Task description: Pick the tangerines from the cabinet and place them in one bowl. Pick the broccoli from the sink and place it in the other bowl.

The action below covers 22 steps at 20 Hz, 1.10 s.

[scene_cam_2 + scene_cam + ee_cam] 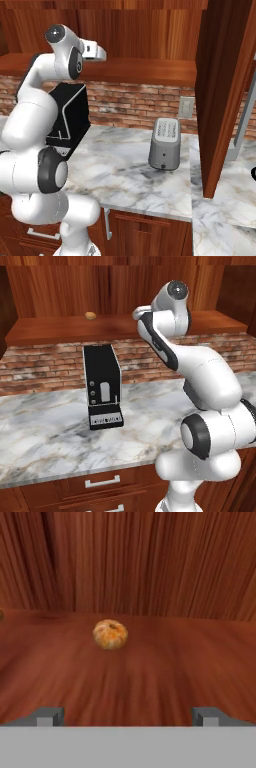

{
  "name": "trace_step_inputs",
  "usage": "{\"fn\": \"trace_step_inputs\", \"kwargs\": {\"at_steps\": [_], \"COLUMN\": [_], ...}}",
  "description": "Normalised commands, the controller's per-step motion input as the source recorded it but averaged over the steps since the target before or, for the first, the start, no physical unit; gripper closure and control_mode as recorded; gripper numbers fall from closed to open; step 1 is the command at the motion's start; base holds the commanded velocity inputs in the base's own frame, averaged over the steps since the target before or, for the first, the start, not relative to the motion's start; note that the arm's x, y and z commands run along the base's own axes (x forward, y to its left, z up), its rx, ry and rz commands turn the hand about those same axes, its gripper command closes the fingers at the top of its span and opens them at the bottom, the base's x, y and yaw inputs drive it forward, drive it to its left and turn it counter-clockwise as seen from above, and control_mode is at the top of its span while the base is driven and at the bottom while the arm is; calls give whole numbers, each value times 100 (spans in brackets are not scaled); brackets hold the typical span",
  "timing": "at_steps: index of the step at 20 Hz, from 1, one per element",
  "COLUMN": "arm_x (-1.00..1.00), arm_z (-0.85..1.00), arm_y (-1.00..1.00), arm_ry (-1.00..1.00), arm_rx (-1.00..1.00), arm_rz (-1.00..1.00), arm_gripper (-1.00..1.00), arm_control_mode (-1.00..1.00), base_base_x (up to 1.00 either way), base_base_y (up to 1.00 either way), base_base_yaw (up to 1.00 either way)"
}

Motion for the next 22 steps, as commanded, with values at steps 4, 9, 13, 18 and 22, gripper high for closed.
{"fn": "trace_step_inputs", "kwargs": {"at_steps": [4,9,13,18,22], "arm_x": [32,36,36,31,28], "arm_z": [-7,-2,0,0,-1], "arm_y": [0,2,3,8,11], "arm_ry": [-4,-1,0,1,2], "arm_rx": [3,3,3,2,0], "arm_rz": [-1,0,0,0,0], "arm_gripper": [-100,-100,-100,-100,-100], "arm_control_mode": [-100,-100,-100,-100,-100], "base_base_x": [0,0,0,0,0], "base_base_y": [0,0,0,0,0], "base_base_yaw": [0,0,0,0,0]}}
